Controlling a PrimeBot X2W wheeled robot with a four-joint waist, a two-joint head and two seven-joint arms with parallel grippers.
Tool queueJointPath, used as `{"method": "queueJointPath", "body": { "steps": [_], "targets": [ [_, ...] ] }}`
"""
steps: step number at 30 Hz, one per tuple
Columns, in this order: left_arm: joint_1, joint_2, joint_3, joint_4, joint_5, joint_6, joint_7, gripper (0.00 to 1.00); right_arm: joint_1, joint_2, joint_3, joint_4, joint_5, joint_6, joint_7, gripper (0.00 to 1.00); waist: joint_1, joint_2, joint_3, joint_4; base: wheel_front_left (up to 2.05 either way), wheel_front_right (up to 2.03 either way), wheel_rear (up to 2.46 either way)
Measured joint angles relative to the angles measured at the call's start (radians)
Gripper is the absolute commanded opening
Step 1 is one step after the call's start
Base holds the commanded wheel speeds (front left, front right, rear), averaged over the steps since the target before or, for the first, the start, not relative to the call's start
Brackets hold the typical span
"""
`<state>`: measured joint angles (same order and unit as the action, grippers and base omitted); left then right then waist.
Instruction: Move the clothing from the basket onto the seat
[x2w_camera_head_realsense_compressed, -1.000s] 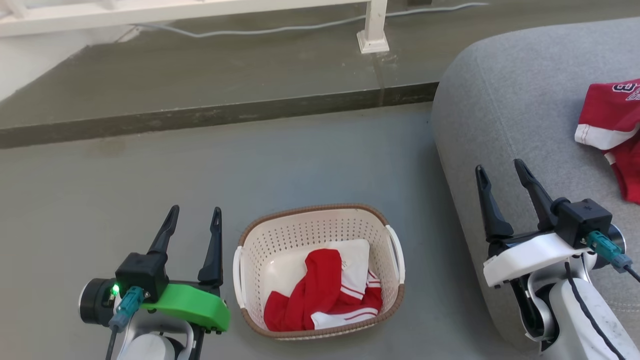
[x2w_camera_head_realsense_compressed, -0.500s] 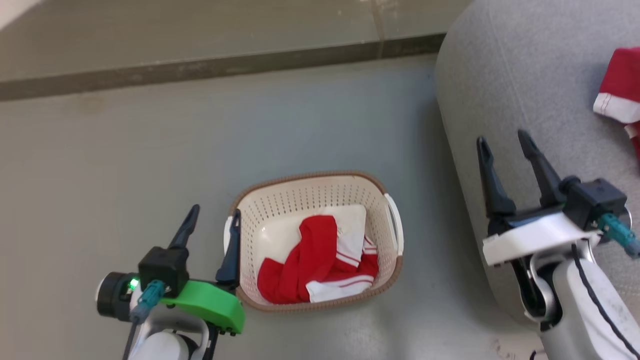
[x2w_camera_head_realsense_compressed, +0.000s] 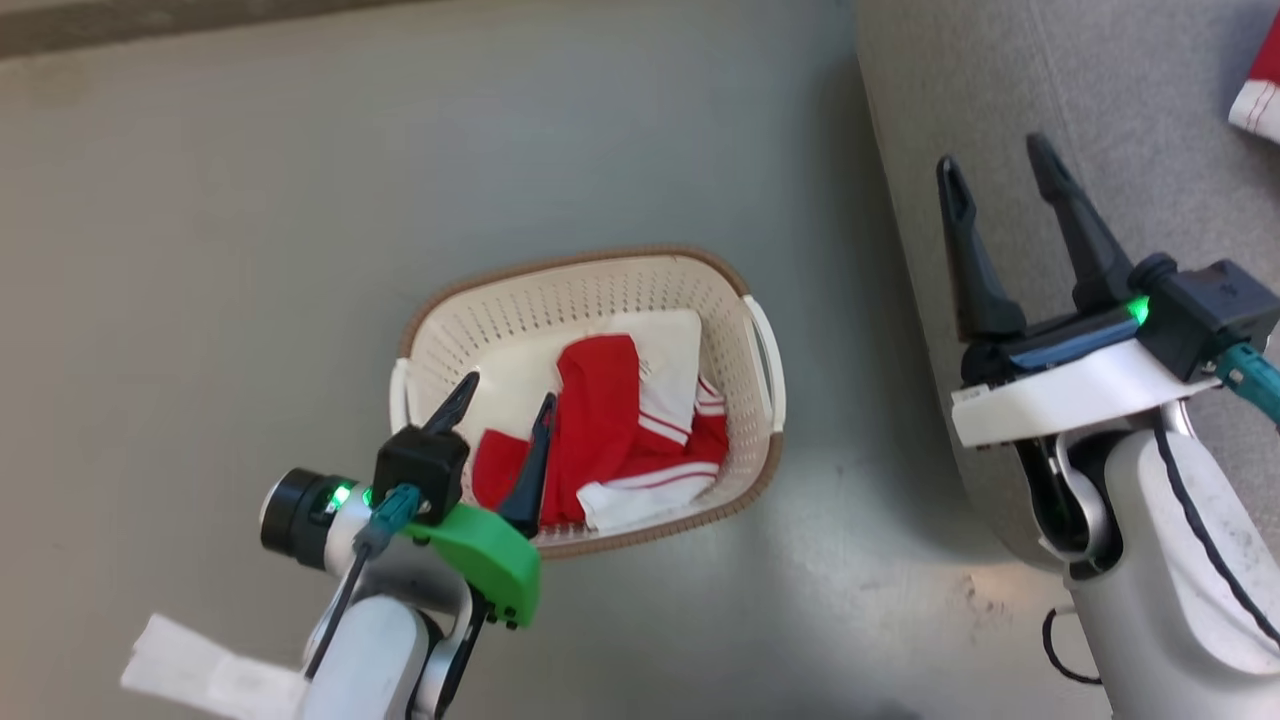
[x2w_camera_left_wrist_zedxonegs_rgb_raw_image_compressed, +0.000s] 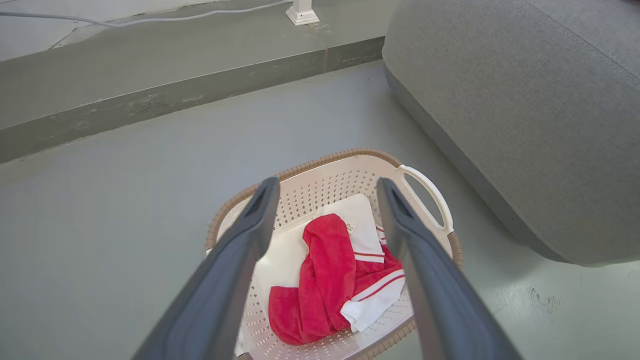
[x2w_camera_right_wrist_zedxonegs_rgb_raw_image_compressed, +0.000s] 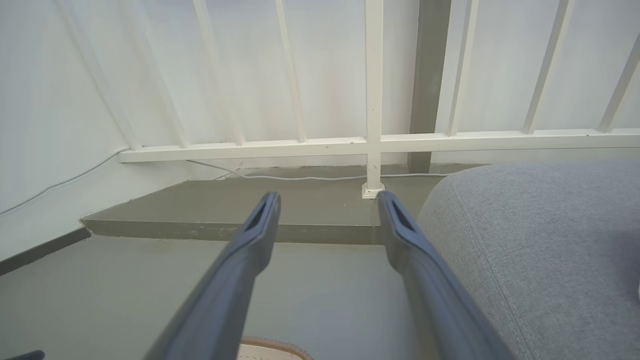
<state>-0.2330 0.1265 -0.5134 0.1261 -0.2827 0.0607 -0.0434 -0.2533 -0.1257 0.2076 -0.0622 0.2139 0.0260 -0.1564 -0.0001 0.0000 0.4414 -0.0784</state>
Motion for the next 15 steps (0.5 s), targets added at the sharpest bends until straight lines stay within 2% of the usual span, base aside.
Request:
{"method": "queueJointPath", "body": {
  "steps": [9,15],
  "targets": [
    [-0.112,-0.018,-0.017,0.136,0.005,-0.03,0.069,1.0,-0.063,0.012,0.005,-0.02,0.016,0.008,0.0,1.0,0.0001,0.0,0.123,-0.048,0.0,0.0,0.0],
    [-0.171,-0.021,-0.021,0.249,-0.002,-0.045,0.162,1.0,-0.106,0.029,0.017,-0.031,0.025,0.012,-0.003,1.0,0.0001,0.0,0.207,-0.085,0.0,0.0,0.0]
  ]
}}
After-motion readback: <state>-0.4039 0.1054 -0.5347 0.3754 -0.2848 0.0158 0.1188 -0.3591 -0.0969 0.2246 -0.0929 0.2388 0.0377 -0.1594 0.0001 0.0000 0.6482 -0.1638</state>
